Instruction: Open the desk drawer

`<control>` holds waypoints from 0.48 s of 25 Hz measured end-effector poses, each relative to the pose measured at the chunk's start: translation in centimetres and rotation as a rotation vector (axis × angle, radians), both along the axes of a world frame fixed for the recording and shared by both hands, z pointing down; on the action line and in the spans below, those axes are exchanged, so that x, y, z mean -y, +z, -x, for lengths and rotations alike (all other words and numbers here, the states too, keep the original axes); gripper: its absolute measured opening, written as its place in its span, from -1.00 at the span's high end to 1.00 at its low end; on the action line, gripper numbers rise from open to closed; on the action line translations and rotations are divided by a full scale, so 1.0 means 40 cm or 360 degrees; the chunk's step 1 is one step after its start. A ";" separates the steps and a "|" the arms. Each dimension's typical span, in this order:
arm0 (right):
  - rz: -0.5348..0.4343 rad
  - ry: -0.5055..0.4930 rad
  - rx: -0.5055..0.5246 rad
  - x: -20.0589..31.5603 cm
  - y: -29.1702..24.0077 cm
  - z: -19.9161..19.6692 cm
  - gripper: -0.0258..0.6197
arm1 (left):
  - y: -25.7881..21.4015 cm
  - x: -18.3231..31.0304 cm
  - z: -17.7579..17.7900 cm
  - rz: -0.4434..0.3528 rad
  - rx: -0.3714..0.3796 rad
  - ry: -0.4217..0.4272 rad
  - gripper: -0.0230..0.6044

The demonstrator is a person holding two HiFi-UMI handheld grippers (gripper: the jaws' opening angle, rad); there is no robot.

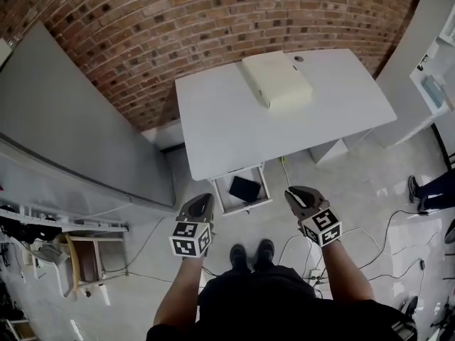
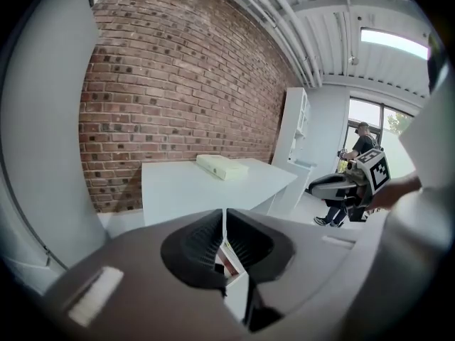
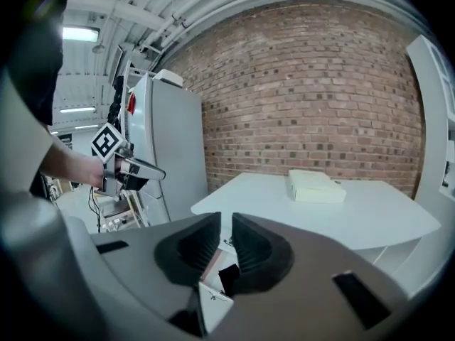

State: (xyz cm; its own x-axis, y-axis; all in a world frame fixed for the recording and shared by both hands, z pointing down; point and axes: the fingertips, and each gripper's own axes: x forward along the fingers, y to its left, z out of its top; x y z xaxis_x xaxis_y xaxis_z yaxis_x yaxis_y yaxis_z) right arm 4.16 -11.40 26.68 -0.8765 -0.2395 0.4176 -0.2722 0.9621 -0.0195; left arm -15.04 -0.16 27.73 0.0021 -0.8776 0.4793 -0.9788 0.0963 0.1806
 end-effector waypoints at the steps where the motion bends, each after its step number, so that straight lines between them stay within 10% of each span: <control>1: -0.0012 0.0000 0.0013 0.002 -0.016 -0.002 0.77 | -0.016 0.001 -0.002 -0.0015 0.0000 0.0006 0.85; 12: 0.0009 -0.0082 0.0285 -0.012 -0.206 0.007 0.88 | -0.184 -0.004 -0.011 -0.0178 0.0097 0.0061 0.89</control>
